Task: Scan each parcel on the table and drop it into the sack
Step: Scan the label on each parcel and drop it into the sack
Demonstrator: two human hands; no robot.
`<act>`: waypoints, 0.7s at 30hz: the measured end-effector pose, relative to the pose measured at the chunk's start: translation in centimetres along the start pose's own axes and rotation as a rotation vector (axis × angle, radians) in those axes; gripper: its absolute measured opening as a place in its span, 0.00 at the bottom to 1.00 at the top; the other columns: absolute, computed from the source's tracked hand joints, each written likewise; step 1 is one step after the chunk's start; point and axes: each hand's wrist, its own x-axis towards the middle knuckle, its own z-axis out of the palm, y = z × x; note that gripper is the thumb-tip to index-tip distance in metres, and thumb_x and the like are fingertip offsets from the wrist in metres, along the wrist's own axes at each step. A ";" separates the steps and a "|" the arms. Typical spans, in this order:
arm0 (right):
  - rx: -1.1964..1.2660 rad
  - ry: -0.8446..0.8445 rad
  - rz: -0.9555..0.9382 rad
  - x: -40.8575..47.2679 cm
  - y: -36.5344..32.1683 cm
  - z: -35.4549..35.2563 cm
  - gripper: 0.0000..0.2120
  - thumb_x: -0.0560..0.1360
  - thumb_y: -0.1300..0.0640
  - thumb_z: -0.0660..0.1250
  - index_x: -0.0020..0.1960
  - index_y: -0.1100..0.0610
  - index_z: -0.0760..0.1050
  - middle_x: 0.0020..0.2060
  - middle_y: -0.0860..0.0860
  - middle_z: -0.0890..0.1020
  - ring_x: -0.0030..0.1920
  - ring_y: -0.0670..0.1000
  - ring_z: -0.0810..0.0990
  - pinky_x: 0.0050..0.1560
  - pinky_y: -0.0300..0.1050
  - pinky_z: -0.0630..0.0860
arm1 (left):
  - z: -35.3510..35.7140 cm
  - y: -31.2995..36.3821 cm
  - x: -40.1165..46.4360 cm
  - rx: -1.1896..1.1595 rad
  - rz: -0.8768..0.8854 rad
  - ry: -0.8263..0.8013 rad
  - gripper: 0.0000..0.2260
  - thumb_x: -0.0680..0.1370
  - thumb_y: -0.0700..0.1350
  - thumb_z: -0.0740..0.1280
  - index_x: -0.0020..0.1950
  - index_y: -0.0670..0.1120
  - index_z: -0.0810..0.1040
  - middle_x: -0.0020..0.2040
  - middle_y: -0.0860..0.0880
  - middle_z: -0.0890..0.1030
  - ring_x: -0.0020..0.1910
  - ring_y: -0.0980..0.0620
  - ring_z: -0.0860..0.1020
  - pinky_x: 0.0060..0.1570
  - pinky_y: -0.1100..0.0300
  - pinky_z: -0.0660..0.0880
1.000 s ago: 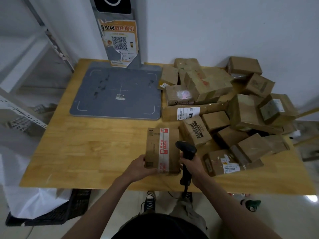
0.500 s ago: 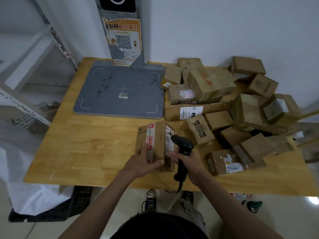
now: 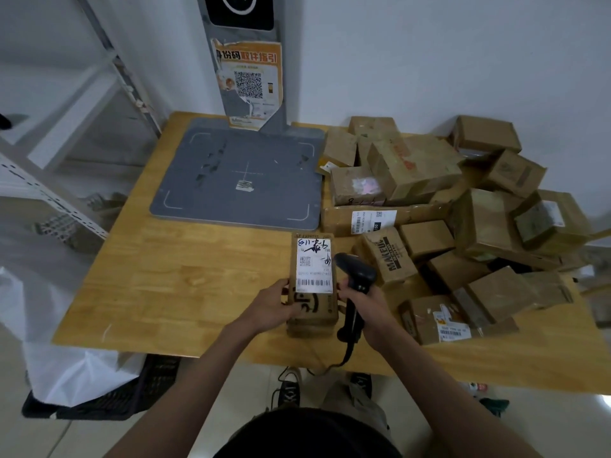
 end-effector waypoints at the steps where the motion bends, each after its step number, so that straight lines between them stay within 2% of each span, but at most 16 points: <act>1: 0.014 -0.004 0.009 0.0 -0.1 -0.2 0.07 0.77 0.69 0.67 0.48 0.58 0.74 0.40 0.52 0.82 0.50 0.52 0.83 0.51 0.51 0.80 | 0.5 0.3 0.1 -0.006 0.014 0.006 0.32 0.75 0.50 0.73 0.76 0.49 0.63 0.67 0.50 0.75 0.57 0.54 0.77 0.50 0.66 0.74; 3: -0.001 -0.002 0.031 0.1 0.1 -0.5 0.07 0.77 0.69 0.66 0.48 0.59 0.74 0.42 0.54 0.81 0.50 0.54 0.82 0.54 0.56 0.80 | 1.6 0.7 0.2 0.020 0.025 0.042 0.36 0.70 0.56 0.77 0.73 0.52 0.64 0.64 0.55 0.76 0.60 0.54 0.76 0.58 0.59 0.75; 5: -0.025 0.002 0.052 -0.1 0.7 -0.7 0.05 0.77 0.68 0.68 0.47 0.59 0.75 0.43 0.53 0.82 0.51 0.56 0.82 0.57 0.60 0.80 | 2.4 0.9 0.6 0.076 -0.018 0.108 0.48 0.61 0.66 0.78 0.74 0.52 0.62 0.66 0.54 0.75 0.62 0.51 0.75 0.61 0.51 0.75; 7: -0.006 -0.049 0.077 -0.3 1.2 -0.9 0.04 0.76 0.66 0.71 0.48 0.60 0.78 0.43 0.54 0.85 0.53 0.59 0.84 0.58 0.61 0.81 | 2.9 1.4 0.8 0.223 -0.095 0.143 0.60 0.58 0.70 0.76 0.80 0.47 0.50 0.73 0.49 0.67 0.69 0.46 0.70 0.65 0.49 0.72; 9: 0.007 -0.115 0.112 -0.4 1.1 -1.5 0.07 0.75 0.64 0.73 0.52 0.63 0.79 0.47 0.58 0.87 0.54 0.60 0.85 0.59 0.60 0.81 | 3.0 1.6 1.0 0.448 -0.134 0.182 0.63 0.61 0.71 0.74 0.80 0.45 0.42 0.76 0.46 0.60 0.72 0.43 0.65 0.66 0.46 0.69; 11: -0.036 -0.152 0.121 -0.3 0.8 -2.1 0.10 0.74 0.63 0.74 0.54 0.63 0.79 0.50 0.61 0.86 0.53 0.59 0.86 0.59 0.58 0.81 | 3.1 1.8 0.8 0.598 -0.152 0.217 0.62 0.62 0.71 0.73 0.80 0.44 0.41 0.77 0.44 0.57 0.73 0.42 0.63 0.67 0.44 0.67; 14: -0.195 -0.154 0.053 -0.2 -0.1 -3.3 0.09 0.74 0.63 0.74 0.53 0.62 0.79 0.45 0.59 0.84 0.46 0.58 0.86 0.53 0.54 0.82 | 3.0 1.6 0.5 0.678 -0.187 0.277 0.58 0.62 0.70 0.73 0.78 0.42 0.48 0.72 0.44 0.60 0.69 0.43 0.65 0.62 0.47 0.71; 17: -0.380 -0.181 -0.043 0.0 -2.1 -4.4 0.09 0.74 0.66 0.71 0.53 0.64 0.77 0.38 0.58 0.80 0.36 0.53 0.81 0.44 0.51 0.80 | 2.3 0.9 0.1 0.687 -0.186 0.343 0.49 0.62 0.68 0.74 0.71 0.42 0.58 0.64 0.46 0.64 0.63 0.46 0.68 0.57 0.51 0.75; 21: -0.705 -0.315 -0.239 0.3 -5.3 -3.6 0.05 0.76 0.63 0.70 0.51 0.63 0.78 0.37 0.56 0.81 0.33 0.49 0.79 0.37 0.43 0.78 | 0.8 0.4 -0.2 0.631 -0.137 0.357 0.44 0.62 0.61 0.78 0.68 0.43 0.62 0.62 0.47 0.65 0.62 0.47 0.68 0.56 0.52 0.75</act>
